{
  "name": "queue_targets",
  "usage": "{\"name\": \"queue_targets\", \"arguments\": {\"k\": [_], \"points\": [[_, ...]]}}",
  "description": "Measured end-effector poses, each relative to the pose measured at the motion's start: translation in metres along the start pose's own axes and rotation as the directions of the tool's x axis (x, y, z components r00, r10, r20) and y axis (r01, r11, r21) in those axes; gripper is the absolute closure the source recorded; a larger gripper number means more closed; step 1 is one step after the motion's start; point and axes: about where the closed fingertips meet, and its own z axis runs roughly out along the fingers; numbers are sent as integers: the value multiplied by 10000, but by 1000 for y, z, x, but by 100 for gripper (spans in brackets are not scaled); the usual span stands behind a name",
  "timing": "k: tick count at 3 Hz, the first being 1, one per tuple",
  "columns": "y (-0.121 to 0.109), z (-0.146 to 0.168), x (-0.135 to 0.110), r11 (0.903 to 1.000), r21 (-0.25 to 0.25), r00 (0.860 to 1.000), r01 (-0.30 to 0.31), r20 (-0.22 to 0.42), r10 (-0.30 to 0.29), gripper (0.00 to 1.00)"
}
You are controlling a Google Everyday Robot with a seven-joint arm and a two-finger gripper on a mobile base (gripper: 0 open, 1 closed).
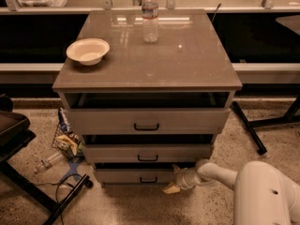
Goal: Open bottom drawer
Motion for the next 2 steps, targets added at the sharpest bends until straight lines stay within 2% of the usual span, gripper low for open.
{"name": "queue_targets", "arguments": {"k": [2], "points": [[1, -4, -3, 10000, -1, 10000, 0, 0, 0, 100]]}}
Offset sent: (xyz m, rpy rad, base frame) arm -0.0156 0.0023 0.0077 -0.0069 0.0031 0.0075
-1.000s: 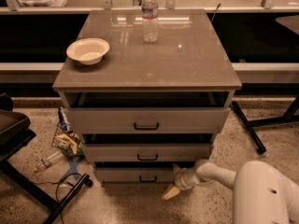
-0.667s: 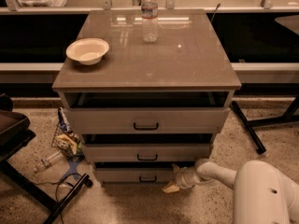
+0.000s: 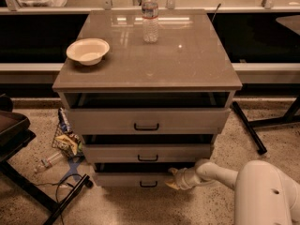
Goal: Open bottom drawer
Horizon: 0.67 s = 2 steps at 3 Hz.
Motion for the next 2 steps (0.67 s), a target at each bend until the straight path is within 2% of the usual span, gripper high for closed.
{"name": "queue_targets", "arguments": {"k": [2], "points": [[0, -2, -2, 10000, 0, 10000, 0, 0, 0, 100]]}}
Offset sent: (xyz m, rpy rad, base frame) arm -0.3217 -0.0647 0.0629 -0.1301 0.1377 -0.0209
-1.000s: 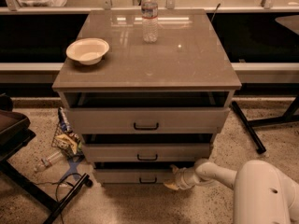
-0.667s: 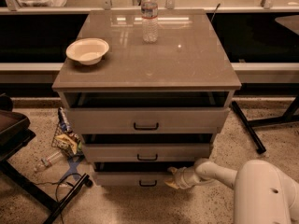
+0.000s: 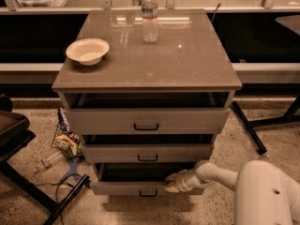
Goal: Open bottom drawer
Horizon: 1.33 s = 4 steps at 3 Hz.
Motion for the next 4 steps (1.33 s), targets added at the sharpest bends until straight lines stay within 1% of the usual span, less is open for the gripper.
{"name": "queue_targets", "arguments": {"k": [1, 2, 3, 4], "points": [[1, 0, 0, 10000, 0, 10000, -5, -3, 5, 100], [24, -11, 6, 9999, -11, 9999, -135, -88, 134, 100], [24, -11, 6, 9999, -11, 9999, -135, -88, 134, 100], [44, -11, 19, 9992, -196, 9990, -340, -310, 334, 100]]}}
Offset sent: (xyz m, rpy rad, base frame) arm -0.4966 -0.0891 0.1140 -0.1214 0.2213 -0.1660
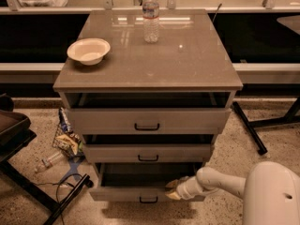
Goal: Open bottom drawer
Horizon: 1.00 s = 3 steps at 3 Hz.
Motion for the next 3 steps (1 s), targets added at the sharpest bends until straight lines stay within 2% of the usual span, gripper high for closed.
{"name": "queue_targets", "arguments": {"k": [1, 2, 3], "points": [[13, -17, 17, 9991, 159, 9985, -399, -368, 405, 100], [14, -17, 17, 9991, 158, 9985, -400, -368, 405, 100], [34, -23, 18, 9991, -176, 9971, -383, -669, 370, 100]]}}
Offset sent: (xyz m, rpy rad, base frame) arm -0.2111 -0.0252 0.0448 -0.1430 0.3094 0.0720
